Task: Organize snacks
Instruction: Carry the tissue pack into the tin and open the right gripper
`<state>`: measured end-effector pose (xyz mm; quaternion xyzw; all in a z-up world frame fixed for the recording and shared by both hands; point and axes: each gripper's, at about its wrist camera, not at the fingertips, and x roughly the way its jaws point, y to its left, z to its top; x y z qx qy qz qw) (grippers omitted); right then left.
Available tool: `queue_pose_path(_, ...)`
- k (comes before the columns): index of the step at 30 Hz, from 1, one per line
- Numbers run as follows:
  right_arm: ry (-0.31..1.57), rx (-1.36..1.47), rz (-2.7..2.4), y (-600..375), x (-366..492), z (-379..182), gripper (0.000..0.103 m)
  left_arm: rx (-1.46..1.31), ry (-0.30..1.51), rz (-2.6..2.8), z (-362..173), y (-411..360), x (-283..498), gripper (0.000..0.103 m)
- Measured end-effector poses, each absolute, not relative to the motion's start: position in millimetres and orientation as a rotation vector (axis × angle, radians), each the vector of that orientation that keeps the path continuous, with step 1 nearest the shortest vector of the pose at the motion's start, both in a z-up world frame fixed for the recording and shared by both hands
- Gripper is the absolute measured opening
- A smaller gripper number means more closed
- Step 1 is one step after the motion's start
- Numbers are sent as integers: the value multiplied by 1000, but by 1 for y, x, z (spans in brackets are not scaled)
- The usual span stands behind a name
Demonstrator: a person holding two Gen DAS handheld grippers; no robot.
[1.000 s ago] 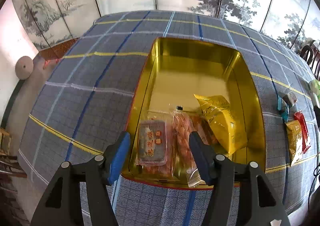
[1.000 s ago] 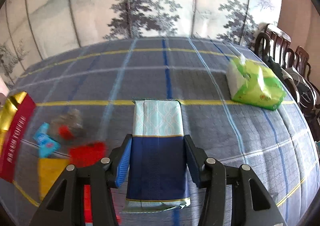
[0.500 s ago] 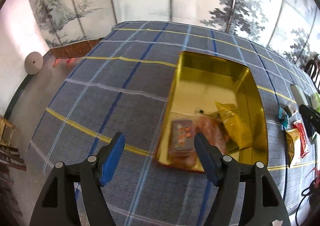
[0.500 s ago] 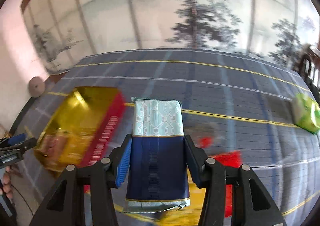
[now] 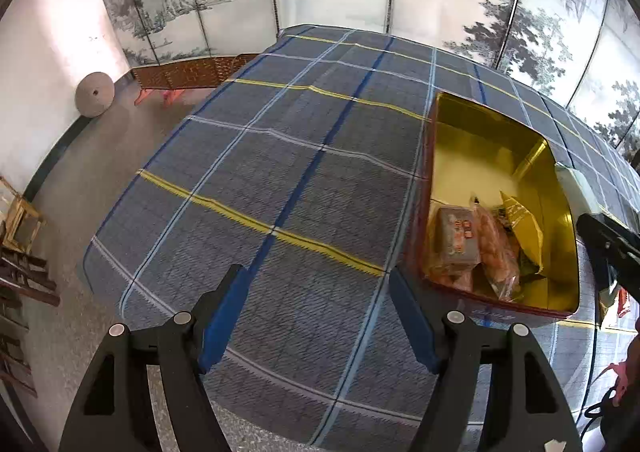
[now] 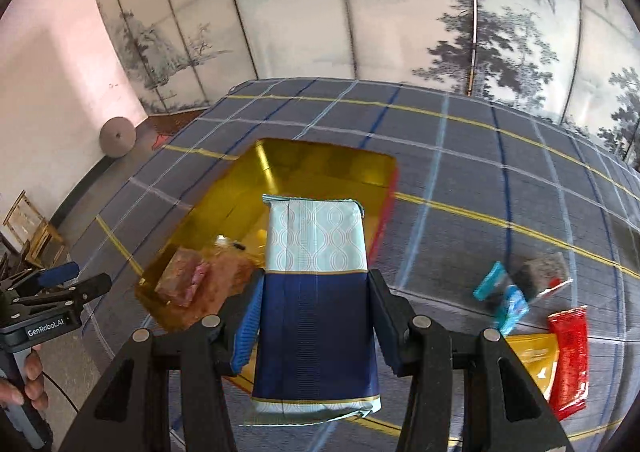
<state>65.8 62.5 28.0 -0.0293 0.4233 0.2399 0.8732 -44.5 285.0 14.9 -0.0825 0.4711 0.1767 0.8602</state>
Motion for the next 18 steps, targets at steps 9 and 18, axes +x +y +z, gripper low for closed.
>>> queue_pose_path(9, 902, -97, 513, 85, 63, 19, 50, -195, 972, 383, 21, 293, -53, 71)
queue_pose_path(18, 924, -133, 518, 102, 64, 7, 50, -218, 972, 398, 20, 302, -60, 73)
